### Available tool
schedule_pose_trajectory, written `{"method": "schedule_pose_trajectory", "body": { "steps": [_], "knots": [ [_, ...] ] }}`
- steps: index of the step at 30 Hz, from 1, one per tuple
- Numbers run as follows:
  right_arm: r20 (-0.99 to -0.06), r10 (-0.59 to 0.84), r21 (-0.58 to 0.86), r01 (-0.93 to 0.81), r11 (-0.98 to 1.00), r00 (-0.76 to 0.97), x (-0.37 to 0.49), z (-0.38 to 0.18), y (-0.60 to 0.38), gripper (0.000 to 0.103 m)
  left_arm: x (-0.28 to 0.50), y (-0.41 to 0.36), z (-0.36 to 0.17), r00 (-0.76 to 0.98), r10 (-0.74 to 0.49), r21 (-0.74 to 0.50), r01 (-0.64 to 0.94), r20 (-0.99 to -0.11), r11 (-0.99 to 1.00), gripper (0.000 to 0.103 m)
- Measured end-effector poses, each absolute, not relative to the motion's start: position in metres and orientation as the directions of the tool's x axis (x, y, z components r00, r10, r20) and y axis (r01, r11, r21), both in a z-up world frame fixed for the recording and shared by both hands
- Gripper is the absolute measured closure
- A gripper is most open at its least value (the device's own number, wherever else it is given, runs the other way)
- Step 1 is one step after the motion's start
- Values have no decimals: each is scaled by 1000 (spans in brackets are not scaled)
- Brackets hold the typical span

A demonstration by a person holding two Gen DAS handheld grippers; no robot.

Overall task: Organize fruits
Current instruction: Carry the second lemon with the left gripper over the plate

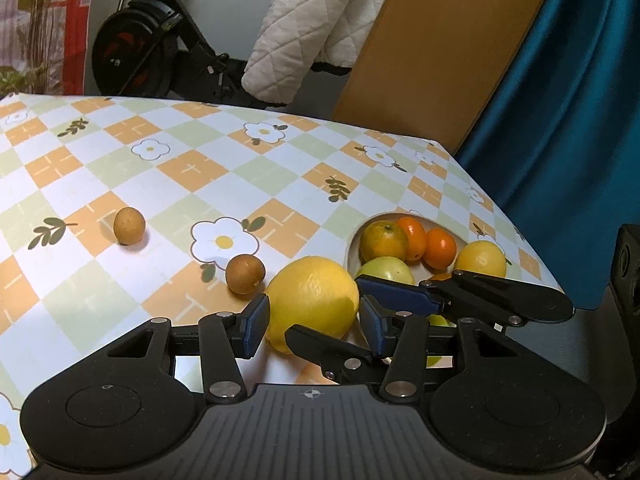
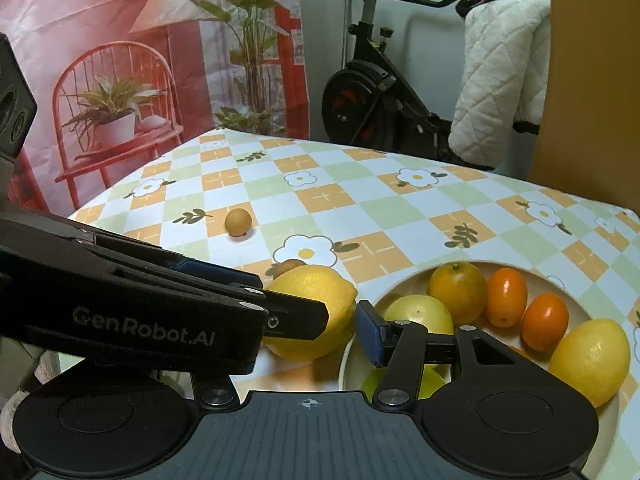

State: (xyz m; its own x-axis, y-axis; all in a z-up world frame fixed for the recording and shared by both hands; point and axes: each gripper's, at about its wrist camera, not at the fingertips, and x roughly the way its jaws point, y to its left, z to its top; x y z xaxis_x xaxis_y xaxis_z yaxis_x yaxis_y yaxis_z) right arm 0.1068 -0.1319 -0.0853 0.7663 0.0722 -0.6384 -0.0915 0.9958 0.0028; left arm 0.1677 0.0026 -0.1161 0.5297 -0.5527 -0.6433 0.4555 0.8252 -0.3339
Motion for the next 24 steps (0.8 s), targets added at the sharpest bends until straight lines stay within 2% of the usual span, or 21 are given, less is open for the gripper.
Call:
{"method": "schedule_pose_trajectory", "body": {
  "steps": [15,24],
  "knots": [
    [-637,74,-82,-163,983,768,141,-95,-124,43,198,24,-130,521,-609,-463,395,-599,793,48],
    [-637,81,-83,-173,981,767,142,-94,-121,44,192,19,-127,526,-585,-426,401,-617,811,48]
  ]
}}
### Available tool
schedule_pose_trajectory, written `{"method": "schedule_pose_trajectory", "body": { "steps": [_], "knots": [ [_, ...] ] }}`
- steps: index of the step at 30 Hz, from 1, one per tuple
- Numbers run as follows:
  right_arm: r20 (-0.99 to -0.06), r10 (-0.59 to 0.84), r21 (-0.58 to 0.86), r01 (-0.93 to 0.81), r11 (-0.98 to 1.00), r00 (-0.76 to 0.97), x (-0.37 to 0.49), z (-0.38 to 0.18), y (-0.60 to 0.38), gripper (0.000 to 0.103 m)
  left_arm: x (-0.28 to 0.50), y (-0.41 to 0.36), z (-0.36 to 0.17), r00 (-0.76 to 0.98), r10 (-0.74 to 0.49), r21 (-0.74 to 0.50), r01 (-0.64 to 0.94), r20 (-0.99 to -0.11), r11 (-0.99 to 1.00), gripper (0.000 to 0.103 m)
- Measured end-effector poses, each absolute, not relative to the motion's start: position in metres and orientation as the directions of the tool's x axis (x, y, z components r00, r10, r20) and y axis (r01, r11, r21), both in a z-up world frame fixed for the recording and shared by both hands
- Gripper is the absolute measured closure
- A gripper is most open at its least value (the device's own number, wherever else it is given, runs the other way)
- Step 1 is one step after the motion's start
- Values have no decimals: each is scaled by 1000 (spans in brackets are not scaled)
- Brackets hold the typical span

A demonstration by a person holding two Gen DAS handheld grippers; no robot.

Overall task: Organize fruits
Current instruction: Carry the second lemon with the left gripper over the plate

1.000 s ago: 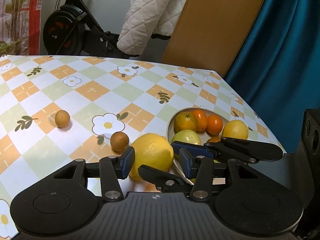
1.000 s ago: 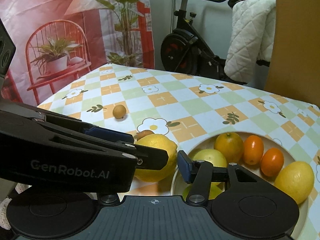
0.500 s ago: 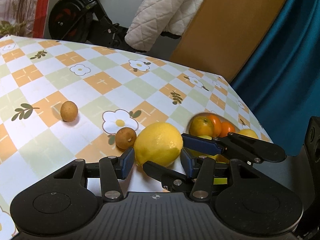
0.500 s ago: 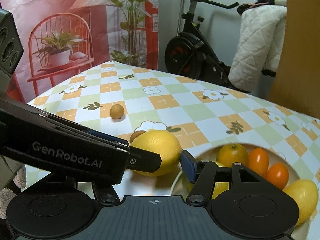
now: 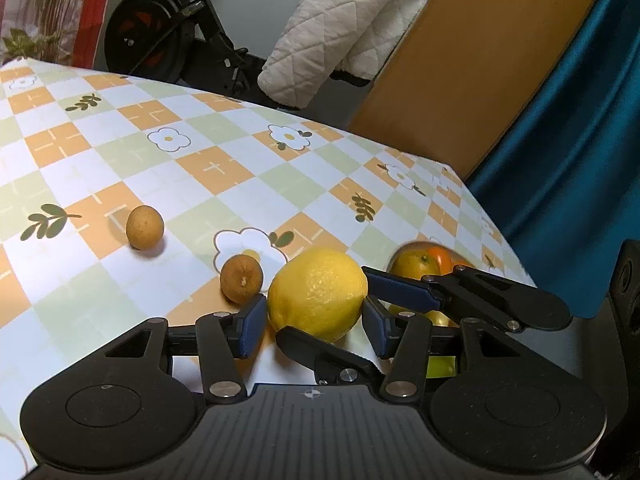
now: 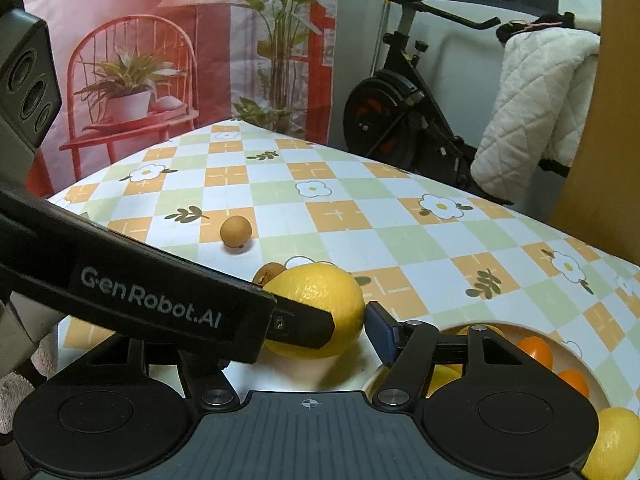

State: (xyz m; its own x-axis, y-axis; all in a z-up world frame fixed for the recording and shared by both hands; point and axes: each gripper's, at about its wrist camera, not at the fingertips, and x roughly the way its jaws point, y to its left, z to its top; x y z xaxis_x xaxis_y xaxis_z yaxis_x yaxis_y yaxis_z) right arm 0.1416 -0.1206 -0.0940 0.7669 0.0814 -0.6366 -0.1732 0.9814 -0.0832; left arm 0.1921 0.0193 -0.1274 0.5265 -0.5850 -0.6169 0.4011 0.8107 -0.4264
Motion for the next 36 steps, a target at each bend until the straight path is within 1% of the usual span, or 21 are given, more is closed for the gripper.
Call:
{"method": "schedule_pose_trajectory", "body": {
  "steps": [5,11,22,27,31,36],
  "knots": [
    [-641,104,-19,-151,988,761,122,-92,-122,44,172,20,-124,524,-568,-398,408,-635,821,48],
    [-654,123,14,-151,988,747,98,-91,-117,44,147,22,-120,515,-553,-387,400,-655,831,48],
    [-639,150,53,-152,987,754,69,-90,-114,44,120,24,-115,533,-521,-362,380,-667,851,48],
    [-620,147,53,-146,988,771,57,-86,-120,44,109,17,-110,546,-522,-349,394,-655,850,48],
    [-628,146,46,-151,987,764,52,-87,-117,44,102,19,-112,545,-519,-353,385,-659,853,48],
    [-607,147,46,-151,988,781,46,-81,-117,44,99,18,-103,563,-517,-343,392,-644,854,48]
  ]
}}
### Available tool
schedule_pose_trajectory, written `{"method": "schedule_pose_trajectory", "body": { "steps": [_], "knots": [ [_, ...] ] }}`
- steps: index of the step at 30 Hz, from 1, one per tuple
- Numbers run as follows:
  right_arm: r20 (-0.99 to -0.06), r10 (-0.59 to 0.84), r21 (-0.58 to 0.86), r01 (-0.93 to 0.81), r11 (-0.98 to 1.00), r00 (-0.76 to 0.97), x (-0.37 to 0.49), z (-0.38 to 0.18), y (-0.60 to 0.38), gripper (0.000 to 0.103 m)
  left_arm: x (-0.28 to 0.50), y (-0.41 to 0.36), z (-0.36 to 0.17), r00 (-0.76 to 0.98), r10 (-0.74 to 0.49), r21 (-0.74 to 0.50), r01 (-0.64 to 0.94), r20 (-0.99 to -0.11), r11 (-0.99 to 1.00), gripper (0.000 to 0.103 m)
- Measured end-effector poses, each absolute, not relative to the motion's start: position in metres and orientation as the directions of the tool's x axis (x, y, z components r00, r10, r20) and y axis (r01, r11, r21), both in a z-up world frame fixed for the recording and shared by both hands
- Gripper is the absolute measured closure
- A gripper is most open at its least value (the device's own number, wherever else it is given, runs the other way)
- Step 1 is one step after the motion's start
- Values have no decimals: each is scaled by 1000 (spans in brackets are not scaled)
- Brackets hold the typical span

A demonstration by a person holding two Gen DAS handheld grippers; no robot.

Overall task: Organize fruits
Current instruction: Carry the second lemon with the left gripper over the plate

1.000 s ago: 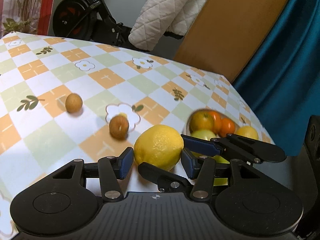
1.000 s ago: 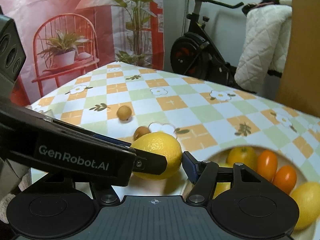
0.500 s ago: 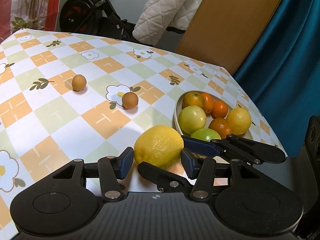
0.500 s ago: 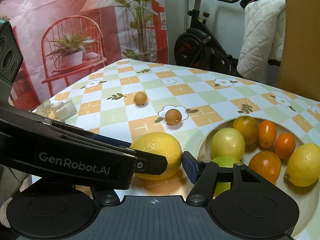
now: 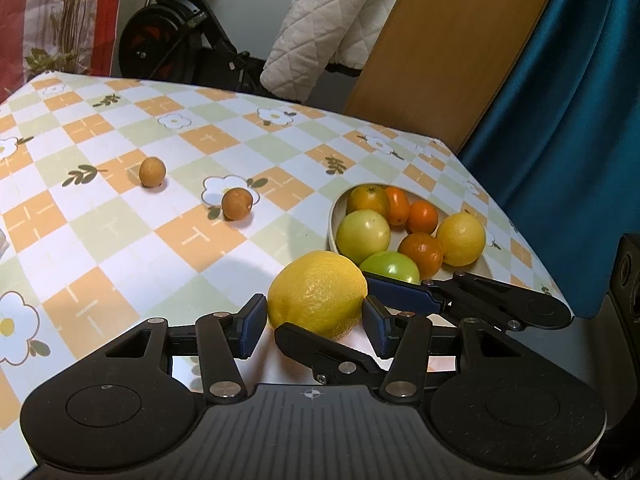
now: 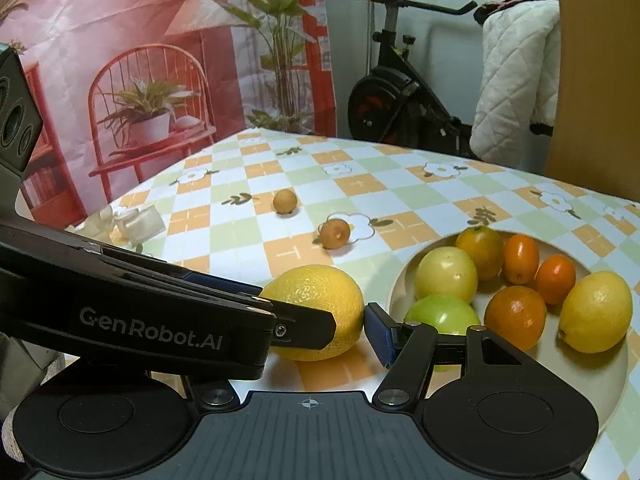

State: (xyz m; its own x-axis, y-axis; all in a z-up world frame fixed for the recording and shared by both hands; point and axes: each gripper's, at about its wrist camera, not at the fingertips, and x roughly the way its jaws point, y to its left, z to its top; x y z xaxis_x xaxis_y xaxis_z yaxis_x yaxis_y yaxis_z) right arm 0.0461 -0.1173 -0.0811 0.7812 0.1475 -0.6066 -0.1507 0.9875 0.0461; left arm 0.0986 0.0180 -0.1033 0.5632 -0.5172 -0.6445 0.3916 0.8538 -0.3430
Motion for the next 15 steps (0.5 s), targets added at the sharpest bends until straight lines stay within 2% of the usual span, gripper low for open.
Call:
{"method": "schedule_pose_trajectory", "body": {
  "steps": [15],
  "knots": [
    [-525,118,72,-95,993,843,25,-62,-143,44,88,-13,-75,585,-520,-275,459,-622,845,48]
  ]
}}
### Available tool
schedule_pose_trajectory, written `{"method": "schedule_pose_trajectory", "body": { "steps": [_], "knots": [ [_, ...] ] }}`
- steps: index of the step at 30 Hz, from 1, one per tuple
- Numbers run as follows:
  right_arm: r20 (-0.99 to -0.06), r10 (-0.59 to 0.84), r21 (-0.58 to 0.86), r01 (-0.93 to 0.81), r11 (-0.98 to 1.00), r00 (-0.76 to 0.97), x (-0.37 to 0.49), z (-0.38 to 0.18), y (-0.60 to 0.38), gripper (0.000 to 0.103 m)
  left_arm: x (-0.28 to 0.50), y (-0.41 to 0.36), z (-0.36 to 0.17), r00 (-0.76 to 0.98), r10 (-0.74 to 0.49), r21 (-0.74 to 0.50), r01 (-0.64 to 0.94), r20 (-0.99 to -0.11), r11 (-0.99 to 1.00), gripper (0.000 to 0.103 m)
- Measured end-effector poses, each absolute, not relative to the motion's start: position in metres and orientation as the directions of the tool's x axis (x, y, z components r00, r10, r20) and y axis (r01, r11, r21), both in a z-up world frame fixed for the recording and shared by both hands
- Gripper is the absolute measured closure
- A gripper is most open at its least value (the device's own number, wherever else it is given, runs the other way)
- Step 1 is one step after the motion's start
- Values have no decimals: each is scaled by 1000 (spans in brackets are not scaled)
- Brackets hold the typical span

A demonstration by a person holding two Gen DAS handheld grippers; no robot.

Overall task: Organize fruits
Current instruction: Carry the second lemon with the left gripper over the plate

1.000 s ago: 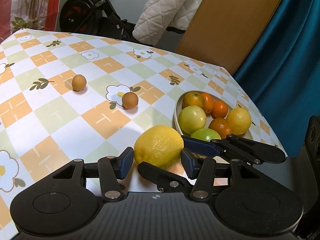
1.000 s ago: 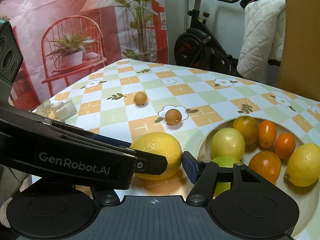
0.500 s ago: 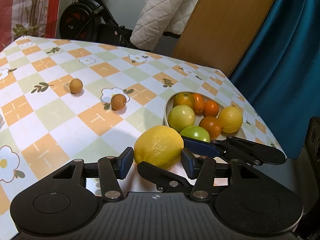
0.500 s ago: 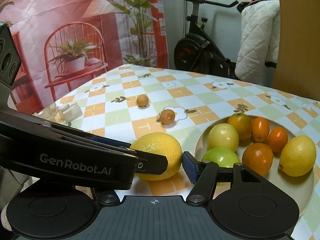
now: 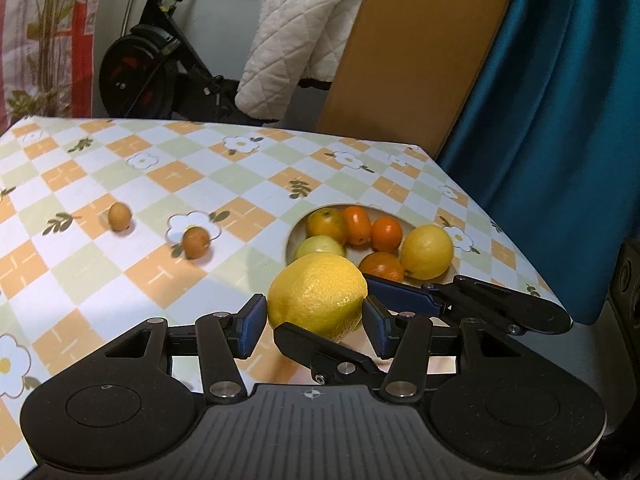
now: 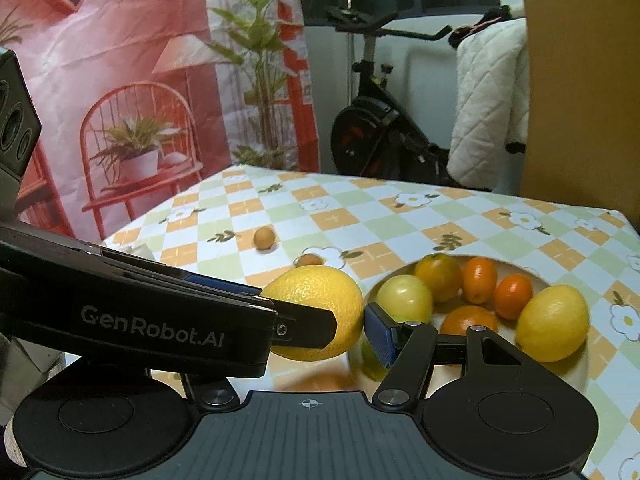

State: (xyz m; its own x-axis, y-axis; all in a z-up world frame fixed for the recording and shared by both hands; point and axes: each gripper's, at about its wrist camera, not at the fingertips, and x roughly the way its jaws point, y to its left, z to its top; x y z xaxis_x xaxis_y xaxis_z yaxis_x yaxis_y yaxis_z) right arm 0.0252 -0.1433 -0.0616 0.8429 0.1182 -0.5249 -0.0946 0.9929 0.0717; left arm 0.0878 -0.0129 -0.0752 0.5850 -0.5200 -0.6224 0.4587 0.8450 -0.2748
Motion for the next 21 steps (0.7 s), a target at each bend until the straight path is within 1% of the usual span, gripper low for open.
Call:
{"method": "schedule_pose_trajectory", "body": {
  "steps": [12,21],
  "knots": [
    [-451,80,134,-21,991,889,8,-56,-186,44,89,-60,-59,580,-524,-223,511,-624,831,48],
    [-434,22,174,60,983,901,-2,-61,-222,44,93,-101,-59,550,-542,-193,566,-635,802,47]
  ]
}}
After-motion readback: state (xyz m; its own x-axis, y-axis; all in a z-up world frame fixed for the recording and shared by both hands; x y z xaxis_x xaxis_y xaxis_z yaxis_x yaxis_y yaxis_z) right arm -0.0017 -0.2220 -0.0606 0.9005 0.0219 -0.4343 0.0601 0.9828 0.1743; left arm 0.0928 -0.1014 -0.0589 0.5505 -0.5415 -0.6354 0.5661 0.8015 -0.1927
